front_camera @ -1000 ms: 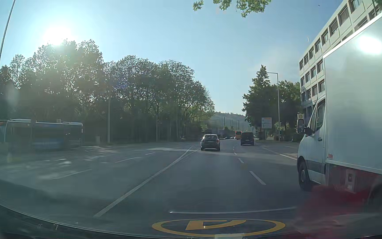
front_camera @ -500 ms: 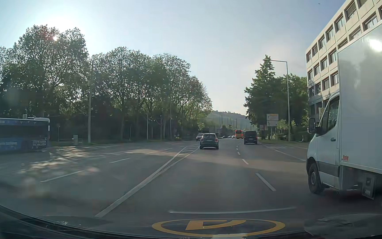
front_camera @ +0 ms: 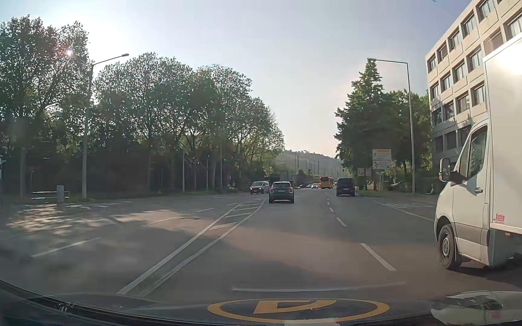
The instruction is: Follow the waypoints while adhering to traffic rules and regulations
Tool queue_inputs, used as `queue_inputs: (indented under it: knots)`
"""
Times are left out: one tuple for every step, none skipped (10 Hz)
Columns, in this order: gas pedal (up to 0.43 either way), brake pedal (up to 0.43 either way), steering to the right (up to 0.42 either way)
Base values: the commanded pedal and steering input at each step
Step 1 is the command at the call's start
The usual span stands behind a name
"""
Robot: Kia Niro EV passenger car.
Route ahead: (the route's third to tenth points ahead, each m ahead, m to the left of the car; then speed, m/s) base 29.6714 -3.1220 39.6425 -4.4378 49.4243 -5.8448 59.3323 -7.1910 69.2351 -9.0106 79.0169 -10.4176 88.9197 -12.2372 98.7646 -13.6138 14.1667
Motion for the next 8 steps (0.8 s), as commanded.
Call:
queue_inputs:
  knots:
    - [0.157,0.000,0.015]
    - [0.157,0.000,0.016]
    - [0.157,0.000,0.016]
    - [0.157,0.000,0.016]
    - [0.157,0.000,0.016]
    - [0.157,0.000,0.016]
    - [0.157,0.000,0.016]
    - [0.157,0.000,0.016]
